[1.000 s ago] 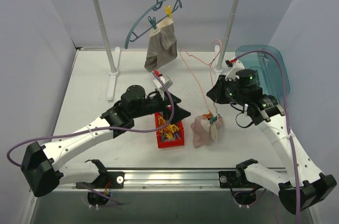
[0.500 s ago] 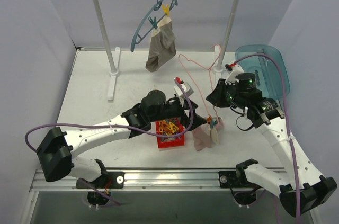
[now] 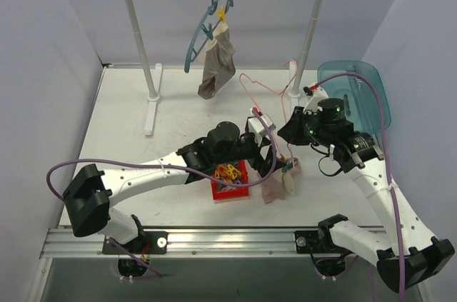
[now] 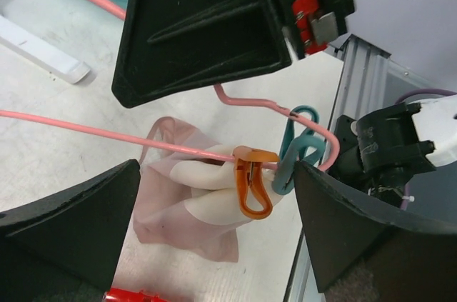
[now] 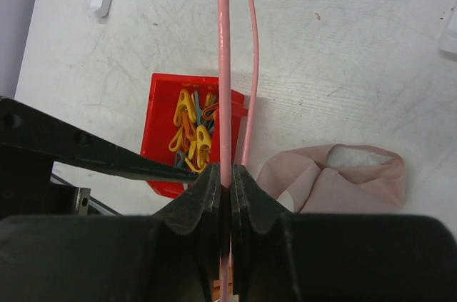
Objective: Remove the underwear clipped to the hanger
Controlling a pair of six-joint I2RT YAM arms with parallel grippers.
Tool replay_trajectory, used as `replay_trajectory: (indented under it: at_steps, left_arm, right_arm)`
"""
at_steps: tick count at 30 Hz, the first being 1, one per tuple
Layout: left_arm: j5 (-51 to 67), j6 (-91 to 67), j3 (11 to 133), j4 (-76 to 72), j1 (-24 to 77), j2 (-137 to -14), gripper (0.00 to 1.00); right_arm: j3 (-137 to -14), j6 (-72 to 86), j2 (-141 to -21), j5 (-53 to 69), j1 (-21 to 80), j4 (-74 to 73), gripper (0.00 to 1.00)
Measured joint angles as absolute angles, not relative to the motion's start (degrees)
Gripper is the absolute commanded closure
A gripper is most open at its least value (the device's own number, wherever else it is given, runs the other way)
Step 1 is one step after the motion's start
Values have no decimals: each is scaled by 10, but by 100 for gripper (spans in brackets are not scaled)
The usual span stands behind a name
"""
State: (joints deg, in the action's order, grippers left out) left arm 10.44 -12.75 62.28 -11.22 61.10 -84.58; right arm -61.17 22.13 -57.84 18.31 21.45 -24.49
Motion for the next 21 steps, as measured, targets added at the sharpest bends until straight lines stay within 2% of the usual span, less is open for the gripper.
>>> replay_trajectory:
  at_steps: [1,2,5,8,11,12,17,19,21]
  left_arm:
    - [100,-127,624,-108,612,-848,0]
    - [96,-126,624,-104,612,-851,6]
    - [89,-123,624,-94,612,-854,14]
    - [92,-117,631,-91,613,-861,18]
    - [99,-113,639,-90,616,-872,27]
    - [100,-112,640,-89,618,-875,32]
    - [97,-105,641,-85,620,-879,40]
    - [86,-100,641,-83,621,-879,48]
    - [67,-93,641,-83,621,-879,52]
  right_arm:
    - [-612,221,-578,183,215,-245,100]
    - [-612,221,-578,184,215,-245,100]
    - [-612,221,-576,185,215,-245,100]
    - [-612,221,-574,186,215,-245,100]
    - [-612,221,-572,188,215,-245,100]
    - [-612,221,-572,188,215,-245,100]
    - [-612,221,-572,190,215,-245,100]
    - [-612,221,-572,190,215,-245,100]
    - [-612,222,-571,191,215,-245,100]
